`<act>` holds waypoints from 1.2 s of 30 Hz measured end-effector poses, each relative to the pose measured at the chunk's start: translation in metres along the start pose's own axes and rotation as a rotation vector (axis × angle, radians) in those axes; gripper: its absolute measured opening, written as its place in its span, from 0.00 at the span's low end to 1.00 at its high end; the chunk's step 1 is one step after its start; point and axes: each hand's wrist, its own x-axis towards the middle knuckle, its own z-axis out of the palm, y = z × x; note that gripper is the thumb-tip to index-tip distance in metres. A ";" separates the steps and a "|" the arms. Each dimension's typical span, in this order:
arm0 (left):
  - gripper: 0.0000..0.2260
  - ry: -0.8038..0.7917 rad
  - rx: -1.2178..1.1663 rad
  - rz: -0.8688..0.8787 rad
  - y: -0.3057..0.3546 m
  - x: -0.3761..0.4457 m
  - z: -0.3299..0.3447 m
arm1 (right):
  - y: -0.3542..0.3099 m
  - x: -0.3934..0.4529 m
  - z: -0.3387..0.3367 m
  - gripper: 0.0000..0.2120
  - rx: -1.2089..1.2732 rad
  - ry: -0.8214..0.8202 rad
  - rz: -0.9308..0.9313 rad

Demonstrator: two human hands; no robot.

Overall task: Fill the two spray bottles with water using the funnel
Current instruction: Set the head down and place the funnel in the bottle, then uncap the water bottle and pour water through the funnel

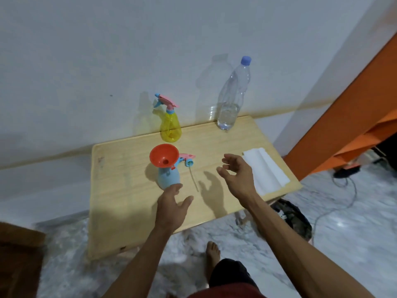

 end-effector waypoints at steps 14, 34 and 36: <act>0.20 0.079 -0.072 0.171 0.110 0.114 0.100 | -0.061 0.146 -0.085 0.04 0.242 0.120 0.040; 0.38 0.065 -0.204 0.243 0.237 0.320 0.182 | -0.105 0.376 -0.088 0.19 -0.040 -0.195 -0.308; 0.36 0.066 -0.196 0.248 0.239 0.323 0.184 | -0.103 0.381 -0.086 0.16 -0.031 -0.197 -0.320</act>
